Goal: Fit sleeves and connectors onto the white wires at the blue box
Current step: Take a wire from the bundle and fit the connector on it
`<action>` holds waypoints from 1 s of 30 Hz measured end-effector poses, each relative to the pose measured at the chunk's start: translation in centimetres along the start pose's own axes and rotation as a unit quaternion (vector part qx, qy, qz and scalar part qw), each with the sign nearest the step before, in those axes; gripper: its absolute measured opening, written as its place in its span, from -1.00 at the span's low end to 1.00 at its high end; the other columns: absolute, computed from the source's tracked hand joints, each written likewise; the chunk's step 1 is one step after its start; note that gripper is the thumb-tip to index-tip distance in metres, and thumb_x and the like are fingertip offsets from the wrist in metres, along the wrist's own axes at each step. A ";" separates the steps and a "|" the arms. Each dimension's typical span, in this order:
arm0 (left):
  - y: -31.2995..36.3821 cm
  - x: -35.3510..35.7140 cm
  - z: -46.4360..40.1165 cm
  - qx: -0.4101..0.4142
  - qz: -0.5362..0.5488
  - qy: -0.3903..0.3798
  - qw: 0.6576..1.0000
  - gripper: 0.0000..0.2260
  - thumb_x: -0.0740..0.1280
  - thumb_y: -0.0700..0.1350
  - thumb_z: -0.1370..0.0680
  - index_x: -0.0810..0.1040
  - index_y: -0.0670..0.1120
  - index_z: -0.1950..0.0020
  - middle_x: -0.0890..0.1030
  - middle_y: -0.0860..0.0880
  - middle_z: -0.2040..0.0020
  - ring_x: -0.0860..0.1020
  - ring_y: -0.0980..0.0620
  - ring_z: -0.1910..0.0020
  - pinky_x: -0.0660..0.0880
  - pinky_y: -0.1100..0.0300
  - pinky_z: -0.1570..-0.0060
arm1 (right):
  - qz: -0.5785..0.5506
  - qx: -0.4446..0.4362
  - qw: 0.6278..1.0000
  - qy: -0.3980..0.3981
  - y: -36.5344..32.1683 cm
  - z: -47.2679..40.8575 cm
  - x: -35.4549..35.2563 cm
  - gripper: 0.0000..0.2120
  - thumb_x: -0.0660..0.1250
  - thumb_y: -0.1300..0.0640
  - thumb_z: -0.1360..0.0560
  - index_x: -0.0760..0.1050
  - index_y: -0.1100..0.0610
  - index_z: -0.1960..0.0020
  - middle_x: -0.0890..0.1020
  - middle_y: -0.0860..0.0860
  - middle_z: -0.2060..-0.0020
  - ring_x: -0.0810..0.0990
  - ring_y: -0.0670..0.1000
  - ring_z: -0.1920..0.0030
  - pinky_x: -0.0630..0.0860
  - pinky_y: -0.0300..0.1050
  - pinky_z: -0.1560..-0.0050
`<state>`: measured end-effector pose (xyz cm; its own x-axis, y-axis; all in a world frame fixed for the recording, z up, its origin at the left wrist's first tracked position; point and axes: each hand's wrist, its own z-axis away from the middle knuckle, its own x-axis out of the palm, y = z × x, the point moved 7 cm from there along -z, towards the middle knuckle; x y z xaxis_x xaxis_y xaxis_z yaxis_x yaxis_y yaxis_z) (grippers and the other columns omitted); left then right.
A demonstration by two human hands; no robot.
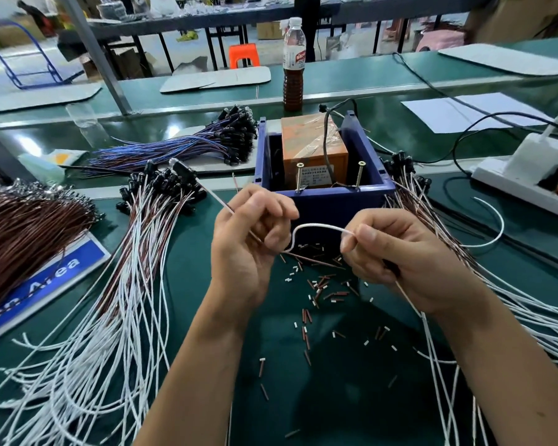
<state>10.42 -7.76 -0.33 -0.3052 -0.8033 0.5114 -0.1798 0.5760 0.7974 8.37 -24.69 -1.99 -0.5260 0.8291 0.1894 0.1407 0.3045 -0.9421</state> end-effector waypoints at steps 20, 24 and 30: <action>-3.0 1.5 1.8 -0.240 -0.072 -0.172 0.953 -0.82 0.48 -0.17 -0.44 0.57 -0.08 -0.01 0.38 -0.06 0.45 0.29 0.15 0.56 0.02 0.23 0.56 | 0.165 0.089 0.981 0.054 0.8 0.1 -0.8 -0.72 0.53 -0.15 -0.49 0.70 0.07 0.06 0.62 0.06 0.40 0.45 -0.05 0.48 0.37 -0.28 0.47; -1.0 1.9 1.5 -0.196 0.094 -0.184 0.958 -0.66 0.55 -0.17 -0.42 0.49 -0.14 -0.09 0.44 0.03 0.44 0.35 0.23 0.54 0.14 0.38 0.57 | 0.126 0.064 0.987 0.072 -0.6 0.6 -2.3 -0.66 0.53 -0.17 -0.49 0.69 0.13 0.06 0.61 0.09 0.40 0.44 -0.06 0.48 0.37 -0.33 0.46; -0.7 2.1 1.2 -0.173 0.112 -0.171 0.964 -0.68 0.54 -0.16 -0.43 0.48 -0.15 -0.07 0.42 0.02 0.43 0.33 0.23 0.52 0.13 0.38 0.58 | -0.008 -0.017 0.994 0.112 -1.6 0.7 -3.5 -0.64 0.57 -0.13 -0.46 0.71 0.13 -0.09 0.61 0.08 0.37 0.39 -0.08 0.53 0.34 -0.31 0.50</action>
<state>8.74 -9.73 -0.22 -0.6007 -0.5335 0.5955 0.2305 0.5976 0.7679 9.41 -28.39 -1.33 -0.3300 0.9061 0.2646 0.1636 0.3310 -0.9294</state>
